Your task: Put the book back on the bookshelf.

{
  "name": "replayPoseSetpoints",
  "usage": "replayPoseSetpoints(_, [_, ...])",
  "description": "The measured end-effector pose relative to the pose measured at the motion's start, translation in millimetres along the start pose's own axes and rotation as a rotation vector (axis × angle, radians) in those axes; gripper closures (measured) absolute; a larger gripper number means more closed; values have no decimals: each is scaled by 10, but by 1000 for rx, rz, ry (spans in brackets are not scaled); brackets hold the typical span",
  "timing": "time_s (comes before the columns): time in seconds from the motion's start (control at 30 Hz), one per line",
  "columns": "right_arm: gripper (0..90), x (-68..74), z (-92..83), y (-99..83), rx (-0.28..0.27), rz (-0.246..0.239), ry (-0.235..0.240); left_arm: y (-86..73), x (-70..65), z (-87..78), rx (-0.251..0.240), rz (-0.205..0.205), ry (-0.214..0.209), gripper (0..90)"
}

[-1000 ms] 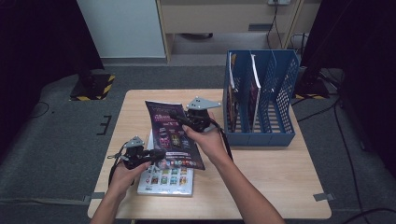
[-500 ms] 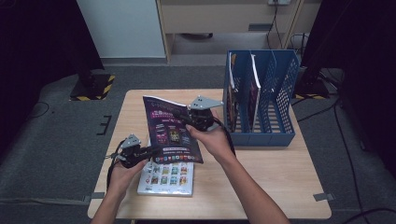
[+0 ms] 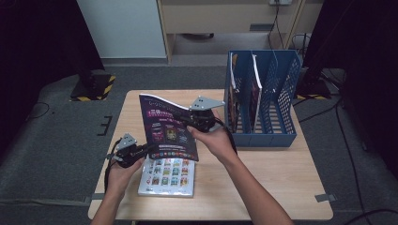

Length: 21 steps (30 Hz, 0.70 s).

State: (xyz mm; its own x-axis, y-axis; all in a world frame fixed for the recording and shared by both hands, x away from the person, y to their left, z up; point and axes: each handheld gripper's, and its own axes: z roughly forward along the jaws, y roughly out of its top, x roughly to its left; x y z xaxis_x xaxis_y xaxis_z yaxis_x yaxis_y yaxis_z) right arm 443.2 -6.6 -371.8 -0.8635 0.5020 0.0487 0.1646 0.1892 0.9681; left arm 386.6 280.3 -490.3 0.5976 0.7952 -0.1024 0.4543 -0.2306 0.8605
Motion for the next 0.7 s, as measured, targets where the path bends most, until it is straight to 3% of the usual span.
replayPoseSetpoints(0.7, [779, -2, 17, 51, 8, 4, 23, 8, -29, -13, -12, 43, 0, 802])
